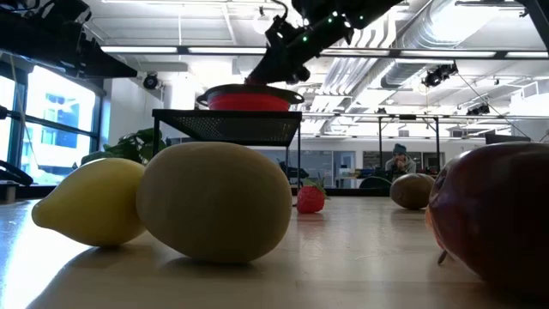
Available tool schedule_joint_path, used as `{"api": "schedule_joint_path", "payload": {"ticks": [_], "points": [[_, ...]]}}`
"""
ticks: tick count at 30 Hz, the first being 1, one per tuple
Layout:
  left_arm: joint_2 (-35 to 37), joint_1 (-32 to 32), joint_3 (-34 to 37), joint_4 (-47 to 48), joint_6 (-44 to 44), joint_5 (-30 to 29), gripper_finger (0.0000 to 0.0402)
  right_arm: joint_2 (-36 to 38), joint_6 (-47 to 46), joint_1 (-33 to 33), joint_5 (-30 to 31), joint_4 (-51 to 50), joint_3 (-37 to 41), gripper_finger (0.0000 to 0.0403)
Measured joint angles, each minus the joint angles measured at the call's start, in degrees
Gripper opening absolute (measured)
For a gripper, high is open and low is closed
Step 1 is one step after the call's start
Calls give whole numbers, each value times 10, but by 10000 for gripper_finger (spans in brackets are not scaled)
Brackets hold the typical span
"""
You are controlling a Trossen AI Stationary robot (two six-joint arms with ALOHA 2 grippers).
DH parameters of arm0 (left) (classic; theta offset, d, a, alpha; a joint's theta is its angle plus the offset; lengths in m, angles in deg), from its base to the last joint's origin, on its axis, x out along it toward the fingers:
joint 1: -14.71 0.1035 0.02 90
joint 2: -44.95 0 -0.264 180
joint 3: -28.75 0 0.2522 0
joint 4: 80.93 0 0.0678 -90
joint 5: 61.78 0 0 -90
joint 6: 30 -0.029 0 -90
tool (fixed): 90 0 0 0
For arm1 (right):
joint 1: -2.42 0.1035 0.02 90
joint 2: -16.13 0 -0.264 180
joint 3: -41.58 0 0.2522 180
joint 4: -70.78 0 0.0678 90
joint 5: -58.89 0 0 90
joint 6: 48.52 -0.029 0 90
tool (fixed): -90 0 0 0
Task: Pick & Place Fruit
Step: Put the top pomegranate into the red strainer bowl
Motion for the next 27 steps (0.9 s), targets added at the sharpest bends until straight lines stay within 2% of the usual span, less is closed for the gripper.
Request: {"api": "schedule_joint_path", "payload": {"ticks": [5, 16, 19, 22, 27], "points": [[0, 0, 0, 1, 0, 0, 0, -6, 0, 1, 22, -1, 0, 203], [0, 0, 0, 3, 1, 0, 0, -17, -12, 1, 28, -31, 0, 203], [0, 0, 0, 5, 0, 0, 0, -19, -10, 2, 61, -24, 0, 206], [0, 0, 0, 5, 0, 1, 0, -20, -4, 2, 95, -23, 0, 220], [0, 0, 0, 5, 0, 1, 0, -20, 5, 1, 97, -23, 0, 258]]}}
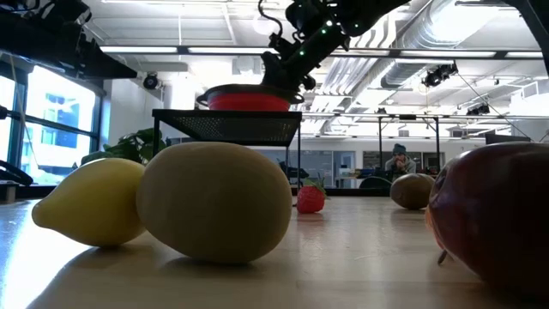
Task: Pick & Place Fruit
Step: Put the top pomegranate into the red strainer bowl, then put the top kiwi into the red strainer bowl
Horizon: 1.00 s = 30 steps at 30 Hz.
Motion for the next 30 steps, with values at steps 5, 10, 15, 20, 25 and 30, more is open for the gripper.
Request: {"api": "schedule_joint_path", "payload": {"ticks": [5, 10, 15, 20, 25, 30], "points": [[0, 0, 0, 0, 0, 0, 0, 0, 2, 0, -10, 0, 0, 283], [0, 0, 0, 0, 0, 0, 0, 11, 19, 0, -13, -19, 1, 279], [0, 0, 0, 0, 0, 1, 0, 49, 21, 3, -16, -64, 0, 249], [0, 0, 0, 0, -2, 1, 0, 84, 19, 11, -15, -119, 0, 210], [0, 0, 0, 0, -1, 1, 0, 118, 9, 17, -16, -234, 0, 175], [0, 0, 0, 2, -1, 0, 0, 136, -53, 27, -14, -353, 0, 147]]}}
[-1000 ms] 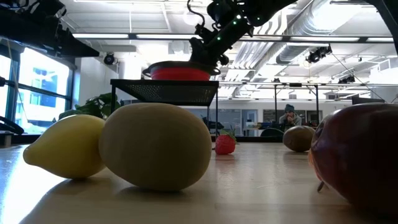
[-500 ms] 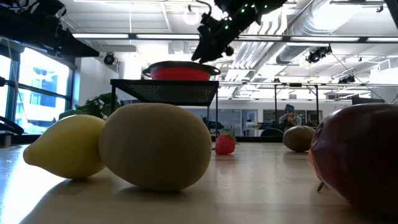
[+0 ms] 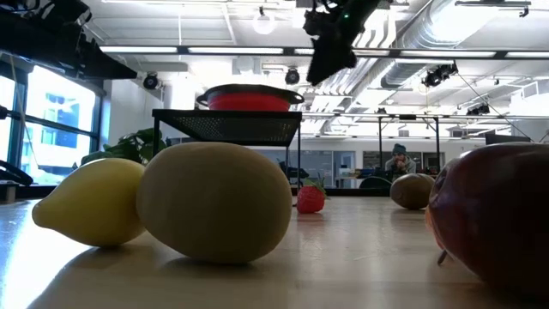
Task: Pick & Place Fruit
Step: Put the top kiwi into the red strainer bowl
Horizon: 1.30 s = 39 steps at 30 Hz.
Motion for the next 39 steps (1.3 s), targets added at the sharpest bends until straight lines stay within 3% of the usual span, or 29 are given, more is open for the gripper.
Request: {"api": "schedule_joint_path", "payload": {"ticks": [8, 16, 25, 31, 39], "points": [[0, 0, 0, 3, -4, 0, 0, 2, -59, 16, 1, -122, 0, 113], [0, 0, 0, 10, -1, 0, 0, 2, -89, 37, 3, -147, 7, 59], [0, 0, 0, 10, 0, 0, 0, 2, -128, 61, 3, -149, 75, 9], [0, 0, 0, 5, 1, 0, 0, 17, -167, 88, 27, -128, 127, 4], [0, 0, 0, 4, 2, 0, 0, 99, -279, 135, 49, -78, 234, 4]]}}
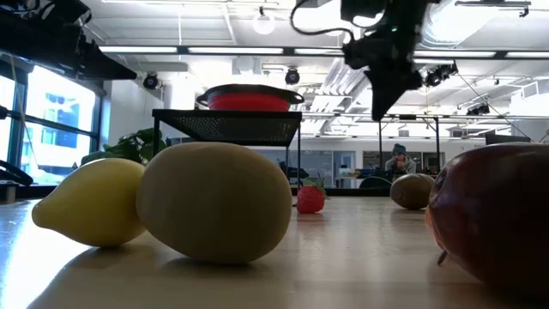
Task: Pick & Place Fruit
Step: Put the top kiwi into the red strainer bowl
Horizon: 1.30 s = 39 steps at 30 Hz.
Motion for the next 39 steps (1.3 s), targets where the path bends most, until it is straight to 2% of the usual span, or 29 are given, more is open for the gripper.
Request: {"api": "schedule_joint_path", "payload": {"ticks": [9, 17, 29, 34, 39], "points": [[0, 0, 0, -1, -2, 0, 0, 84, -135, 69, 3, 46, 77, 5], [0, 0, 0, -3, -2, 0, 0, 100, -161, 114, 14, 46, 81, 5], [0, 0, 0, -3, -1, 0, 0, 100, -67, 123, 10, 41, 81, 5], [0, 0, 0, -3, -1, 0, 0, 100, 33, 123, -25, -16, 81, 5], [0, 0, 0, -3, -1, 0, 0, 100, 32, 123, -2, -82, 81, 7]]}}
